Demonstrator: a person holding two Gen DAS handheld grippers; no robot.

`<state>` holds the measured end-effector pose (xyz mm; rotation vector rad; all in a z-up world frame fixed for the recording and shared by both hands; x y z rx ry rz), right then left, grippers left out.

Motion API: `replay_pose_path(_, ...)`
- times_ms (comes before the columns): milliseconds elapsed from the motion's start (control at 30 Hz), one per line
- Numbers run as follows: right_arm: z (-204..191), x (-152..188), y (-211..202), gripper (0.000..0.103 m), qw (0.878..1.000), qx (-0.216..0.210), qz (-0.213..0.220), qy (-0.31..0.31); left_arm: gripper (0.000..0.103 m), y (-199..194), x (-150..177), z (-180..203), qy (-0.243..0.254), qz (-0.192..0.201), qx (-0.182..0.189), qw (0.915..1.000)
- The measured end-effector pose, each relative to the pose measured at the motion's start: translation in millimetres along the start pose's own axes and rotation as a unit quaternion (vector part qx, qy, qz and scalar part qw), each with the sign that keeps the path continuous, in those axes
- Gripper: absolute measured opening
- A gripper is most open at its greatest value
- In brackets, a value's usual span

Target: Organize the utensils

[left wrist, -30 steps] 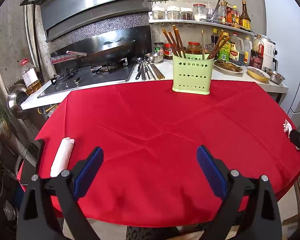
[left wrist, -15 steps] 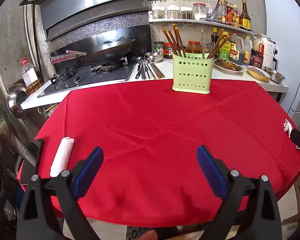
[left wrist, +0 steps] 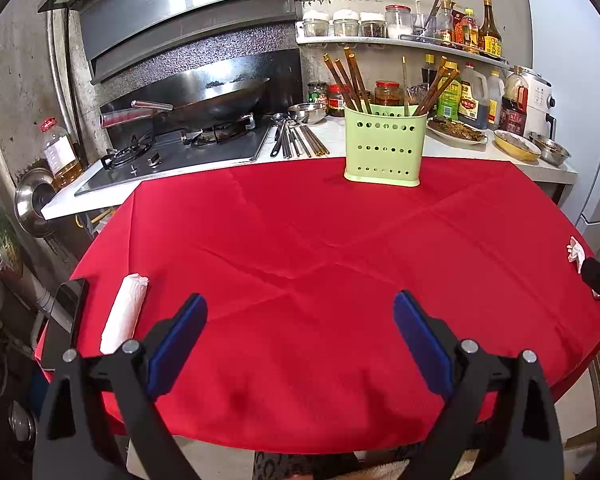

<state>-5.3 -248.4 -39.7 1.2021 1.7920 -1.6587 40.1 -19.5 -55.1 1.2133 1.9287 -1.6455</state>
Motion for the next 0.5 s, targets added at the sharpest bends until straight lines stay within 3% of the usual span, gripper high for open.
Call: replay_pose_path(500,1.1,1.4,1.2,0.085,1.000,-0.001,-0.002,0.002,0.095,1.2,-0.4,0.6,-0.001,-0.003,0.003,1.0000)
Point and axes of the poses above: each gripper's, at about its wrist camera, not at the fingertips, and y roughly the way its jaws point, z to its right, x to its underside, the point moved 4 cm from there along y, roughly the way its jaws point, and after that the axes turned 13 degrees about y, right-handed, at the moved point
